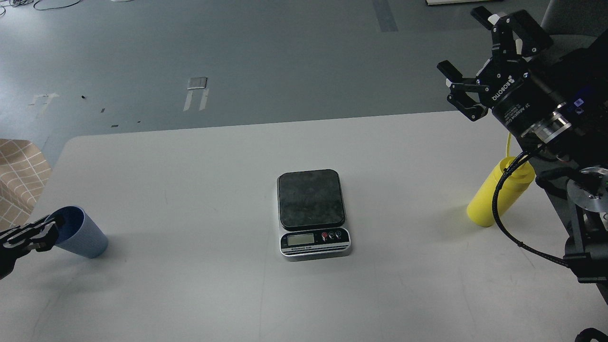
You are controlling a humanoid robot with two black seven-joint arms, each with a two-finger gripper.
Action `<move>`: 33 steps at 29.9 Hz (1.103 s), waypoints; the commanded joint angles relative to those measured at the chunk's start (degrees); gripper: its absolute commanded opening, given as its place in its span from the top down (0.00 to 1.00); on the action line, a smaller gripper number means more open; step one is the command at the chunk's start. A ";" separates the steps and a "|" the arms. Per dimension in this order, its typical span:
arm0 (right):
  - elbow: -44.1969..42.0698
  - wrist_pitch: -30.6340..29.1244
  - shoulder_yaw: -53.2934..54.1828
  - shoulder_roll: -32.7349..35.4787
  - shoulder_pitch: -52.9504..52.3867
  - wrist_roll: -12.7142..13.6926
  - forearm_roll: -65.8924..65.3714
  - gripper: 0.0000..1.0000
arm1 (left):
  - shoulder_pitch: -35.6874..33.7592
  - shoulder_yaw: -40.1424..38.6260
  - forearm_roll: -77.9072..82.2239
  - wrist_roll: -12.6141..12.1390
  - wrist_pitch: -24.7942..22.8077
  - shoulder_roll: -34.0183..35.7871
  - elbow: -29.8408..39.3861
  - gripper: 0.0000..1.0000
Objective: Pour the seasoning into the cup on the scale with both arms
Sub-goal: 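Close the left gripper around the blue cup and lift it, then carry the blue cup with the left gripper onto the scale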
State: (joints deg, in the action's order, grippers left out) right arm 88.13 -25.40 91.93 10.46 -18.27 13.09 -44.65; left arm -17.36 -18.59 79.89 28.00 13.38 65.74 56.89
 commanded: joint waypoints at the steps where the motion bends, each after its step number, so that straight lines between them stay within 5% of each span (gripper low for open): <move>1: 0.02 0.00 0.00 0.00 0.17 0.00 0.00 0.00 | 0.05 -0.13 2.02 0.00 -0.02 -0.09 0.07 0.95; 18: 0.37 0.00 -0.18 -0.71 1.40 -0.09 0.00 0.00 | -1.88 -0.13 2.11 0.00 -0.38 1.23 2.17 1.00; 29: 0.37 -0.09 -0.17 -1.15 2.01 -0.09 0.08 0.00 | -16.89 -0.05 23.01 0.00 -0.99 0.80 9.37 1.00; 33: 0.37 -0.09 -0.09 -1.67 2.28 -0.09 0.09 0.00 | -21.38 -0.05 27.24 0.00 -6.76 -1.05 15.52 1.00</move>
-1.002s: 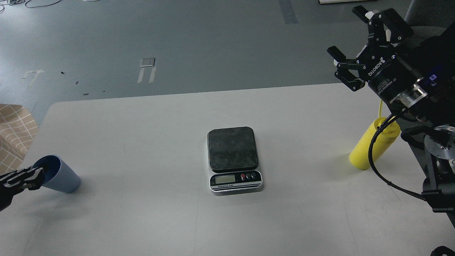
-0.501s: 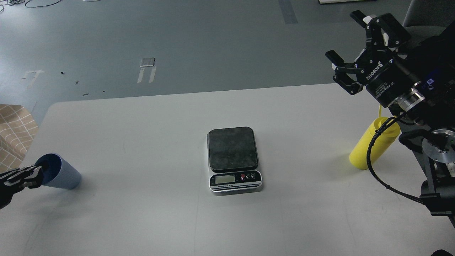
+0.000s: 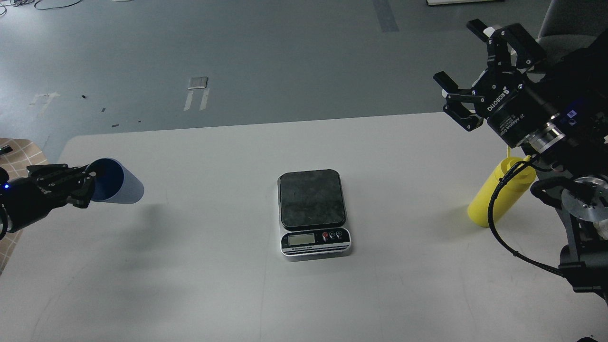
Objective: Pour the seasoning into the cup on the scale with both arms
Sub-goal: 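Carry the blue cup with the left gripper onto the scale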
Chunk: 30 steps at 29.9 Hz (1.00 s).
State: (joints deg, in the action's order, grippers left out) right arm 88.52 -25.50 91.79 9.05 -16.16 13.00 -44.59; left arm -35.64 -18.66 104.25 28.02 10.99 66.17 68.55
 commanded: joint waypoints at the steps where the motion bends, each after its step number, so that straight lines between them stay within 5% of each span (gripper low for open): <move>1: -0.02 0.01 0.05 -0.26 0.17 0.00 0.03 0.00 | -4.08 0.02 3.06 -0.02 -5.88 -2.00 4.74 0.99; 5: -0.10 -0.08 0.14 -0.26 -0.01 0.00 0.03 0.00 | -9.52 0.02 3.94 -0.02 -15.54 -7.09 6.60 0.99; 10: -0.10 -0.17 0.23 -0.17 -0.10 0.00 0.03 0.00 | -13.40 0.81 5.18 -0.02 -21.53 -13.51 6.51 0.99; 25: -0.10 -0.25 1.99 0.09 0.70 -0.08 0.11 0.00 | -21.58 1.34 5.18 -0.02 -30.50 -28.54 1.94 0.99; 30: -0.02 -0.25 2.69 0.09 1.48 0.00 0.11 0.00 | -24.83 4.76 5.26 -0.02 -31.56 -34.08 -5.17 0.97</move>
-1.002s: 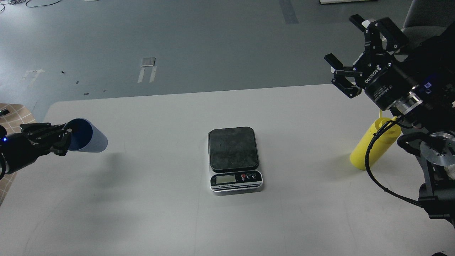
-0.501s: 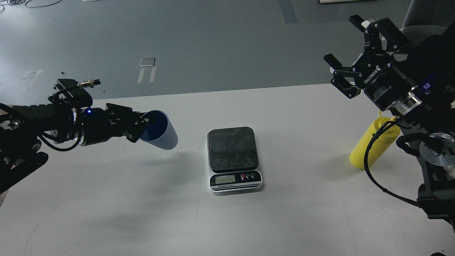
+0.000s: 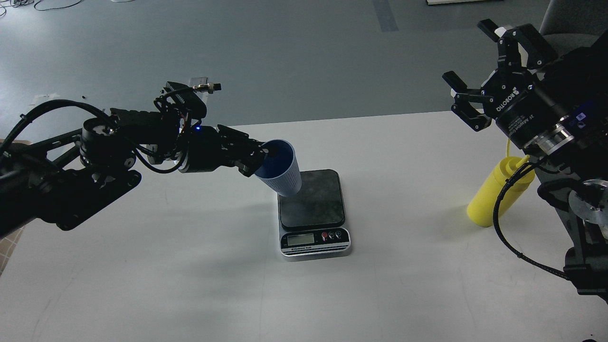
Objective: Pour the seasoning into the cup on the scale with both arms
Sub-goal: 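Carry the blue cup with the left gripper onto the scale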
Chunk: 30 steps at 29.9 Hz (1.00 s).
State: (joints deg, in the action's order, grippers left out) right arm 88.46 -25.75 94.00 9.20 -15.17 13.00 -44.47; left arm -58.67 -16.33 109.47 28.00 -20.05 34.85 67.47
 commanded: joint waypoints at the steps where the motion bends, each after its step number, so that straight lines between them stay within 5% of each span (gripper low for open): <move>1: 0.05 0.00 0.57 -0.06 0.58 0.01 0.00 0.00 | -2.50 3.49 0.04 0.00 -0.52 -3.55 -5.40 0.97; 4: 0.05 -0.09 1.00 0.03 0.93 0.01 0.00 0.00 | -5.31 7.18 0.04 0.00 -0.52 -7.06 -9.62 0.97; 30: 0.14 -0.09 2.94 -0.41 1.98 -0.25 0.08 0.00 | -7.08 11.15 -0.04 0.00 -0.69 -10.59 -9.90 0.94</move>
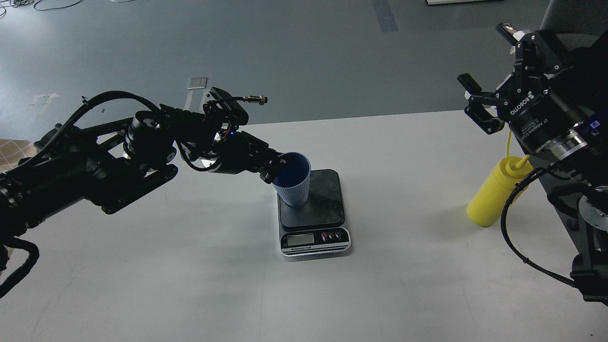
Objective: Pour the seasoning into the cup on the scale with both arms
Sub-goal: 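Carry the blue cup with the left gripper onto the scale, then open the left gripper and release the cup on the scale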
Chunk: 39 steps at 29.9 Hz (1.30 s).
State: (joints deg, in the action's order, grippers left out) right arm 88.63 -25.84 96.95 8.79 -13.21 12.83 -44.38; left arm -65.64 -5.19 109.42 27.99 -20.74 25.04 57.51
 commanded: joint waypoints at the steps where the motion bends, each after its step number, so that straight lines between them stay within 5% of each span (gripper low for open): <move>1: -0.03 0.00 -0.01 0.00 0.03 -0.09 0.00 0.00 | -0.10 0.01 0.01 0.01 0.00 -0.87 0.05 0.94; 18: -0.56 -0.09 1.13 0.00 0.99 -0.09 0.00 0.00 | -1.24 -0.17 -0.34 0.01 -2.38 -2.98 0.05 0.91; 24: -0.56 -0.09 1.13 0.09 0.99 -0.09 0.00 0.00 | -2.56 -0.70 -1.49 0.01 -3.87 -3.07 0.14 0.71; 28: -0.56 -0.09 1.13 0.09 0.99 -0.09 0.00 0.00 | -2.56 -0.78 -3.76 0.01 -4.84 -3.07 0.93 0.31; 39: -0.12 -0.09 1.57 0.09 1.78 -0.09 0.00 0.00 | -2.21 -0.78 -4.65 0.01 -6.68 -2.89 1.37 0.30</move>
State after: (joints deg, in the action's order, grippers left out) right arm 88.40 -25.93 98.28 8.90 -11.86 12.74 -44.38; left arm -67.98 -5.96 104.81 28.00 -27.35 21.89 58.88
